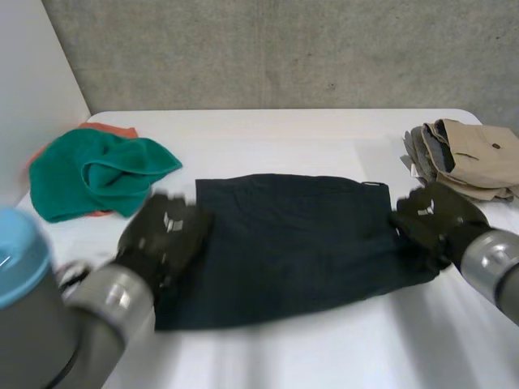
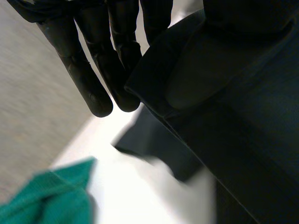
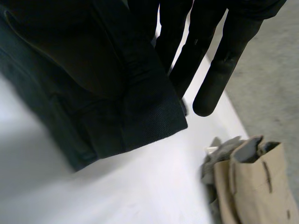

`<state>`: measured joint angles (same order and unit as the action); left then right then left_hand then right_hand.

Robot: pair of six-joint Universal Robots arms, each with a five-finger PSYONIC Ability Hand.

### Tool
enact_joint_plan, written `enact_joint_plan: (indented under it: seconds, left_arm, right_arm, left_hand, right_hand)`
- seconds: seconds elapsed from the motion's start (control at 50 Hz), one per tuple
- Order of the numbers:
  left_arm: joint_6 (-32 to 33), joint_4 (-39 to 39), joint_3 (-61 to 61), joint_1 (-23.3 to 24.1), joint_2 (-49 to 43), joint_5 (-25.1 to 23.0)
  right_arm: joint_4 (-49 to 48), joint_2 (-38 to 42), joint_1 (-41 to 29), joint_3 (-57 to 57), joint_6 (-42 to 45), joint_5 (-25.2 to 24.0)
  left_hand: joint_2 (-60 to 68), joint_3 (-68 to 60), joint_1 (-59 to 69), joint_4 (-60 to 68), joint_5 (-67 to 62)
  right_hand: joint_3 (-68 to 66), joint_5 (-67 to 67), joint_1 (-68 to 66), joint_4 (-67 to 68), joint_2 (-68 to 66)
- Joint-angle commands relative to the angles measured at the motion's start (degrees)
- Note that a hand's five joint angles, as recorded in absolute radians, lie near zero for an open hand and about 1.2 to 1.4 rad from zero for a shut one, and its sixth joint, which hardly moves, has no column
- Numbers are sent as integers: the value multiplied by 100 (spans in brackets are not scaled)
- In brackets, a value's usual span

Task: Fold the laundry.

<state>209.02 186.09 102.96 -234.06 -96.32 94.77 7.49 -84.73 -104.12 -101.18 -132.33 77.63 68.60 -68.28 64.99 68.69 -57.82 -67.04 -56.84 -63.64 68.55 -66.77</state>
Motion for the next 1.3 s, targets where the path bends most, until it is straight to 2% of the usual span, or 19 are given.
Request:
enact_joint_plan:
  seconds: [0.02,0.16,0.3,0.32,0.36,0.38,0.42,0.52,0.58,0.64,0.72,0.78,0.92,0.96,1.0,1.02,1.14,1.22,1.3]
  left_arm:
    - [192,1439,-1619,-394,-1906,15]
    - [1192,1597,-3253,-684,-3382,-2]
    - [1581,2063,-4651,-781,-4552,41]
    - [1581,2072,-4775,-781,-4650,41]
    - [1590,2063,-4969,-764,-4808,41]
    - [1607,2046,-5057,-738,-4887,24]
    - [1607,2028,-5066,-694,-4914,41]
    - [1537,1993,-4619,-509,-4739,33]
    - [1502,1993,-3987,-491,-4116,33]
    - [1423,2037,-3371,-509,-3623,6]
    - [1230,2037,-2808,-535,-3254,15]
    - [1106,2037,-2553,-562,-3104,24]
    - [1053,2028,-2307,-509,-3077,15]
    - [1053,2019,-2280,-500,-3060,24]
    - [1053,2019,-2263,-491,-3034,24]
    - [1053,2019,-2245,-491,-2999,24]
    - [1053,2019,-2210,-491,-2796,24]
    - [1045,1984,-2175,-491,-2647,33]
    - [992,1984,-1999,-509,-2384,24]
  right_arm:
    - [-1231,1220,-161,897,-328,288]
    - [-2268,2635,-433,2066,-311,605]
    - [-3418,3987,-574,3173,-320,604]
    - [-3534,4130,-583,3297,-320,666]
    - [-3640,4402,-583,3543,-328,701]
    - [-3667,4586,-609,3701,-320,788]
    - [-3632,4667,-653,3807,-337,912]
    - [-3027,4097,-653,3387,-802,1211]
    - [-2035,3298,-557,2965,-1443,983]
    - [-884,2446,-373,2465,-2224,379]
    - [-283,2364,-135,2024,-2473,-124]
    - [-423,2399,-82,1787,-2447,-248]
    - [-1249,2961,-29,1698,-2078,-11]
    - [-1399,3076,-12,1707,-1815,278]
    - [-1452,3068,50,1698,-1691,515]
    - [-1495,3041,146,1672,-1586,726]
    - [-1952,2577,358,1146,-1209,991]
    - [-2058,1847,603,794,-402,1053]
    - [-2093,1758,683,792,310,1062]
  left_hand:
    - [1140,-1172,1501,1131,-1218]
    - [1140,-1172,1501,1131,-1218]
    - [1140,-1172,1501,1131,-1218]
    - [1140,-1172,1501,1131,-1218]
    - [1140,-1172,1501,1131,-1218]
    - [-1889,1856,-1527,-1898,1810]
    - [-5860,5828,-5499,-5869,5782]
    - [-5860,5828,-5499,-5869,5782]
    - [-5860,5828,-5499,-5869,5782]
    - [-5860,5828,-5499,-5869,5782]
    - [-5860,5828,-5499,-5869,5782]
    - [-5860,5828,-5499,-5869,5782]
    - [-5860,5828,-5499,-5869,5782]
    - [-5860,5828,-5499,-5869,5782]
    - [-5860,5828,-5499,-5869,5782]
    - [-5860,5828,-5499,-5869,5782]
    - [-5860,5828,-5499,-5869,5782]
    - [-5860,5828,-5499,-5869,5782]
    - [-5860,5828,-5499,-5869,5782]
  right_hand:
    - [-1296,-1316,-1636,1145,-1323]
    - [-1296,-1316,-1636,1145,-1323]
    - [-1296,-1316,-1636,1145,-1323]
    - [-719,-739,-1059,568,-746]
    - [2264,2244,1924,-2415,2237]
    - [5704,5684,5364,-5855,5677]
    - [5704,5684,5364,-5855,5677]
    - [5704,5684,5364,-5855,5677]
    - [5704,5684,5364,-5855,5677]
    - [5704,5684,5364,-5855,5677]
    - [5704,5684,5364,-5855,5677]
    - [5679,5659,5339,-5830,5652]
    - [3947,3927,3607,-4098,3920]
    - [2156,2136,1816,-2307,2129]
    - [-747,-767,-1087,596,-774]
    - [-1290,-1311,-1630,1140,-1318]
    - [-1296,-1316,-1636,1145,-1323]
    - [-1296,-1316,-1636,1145,-1323]
    - [-1296,-1316,-1636,1145,-1323]
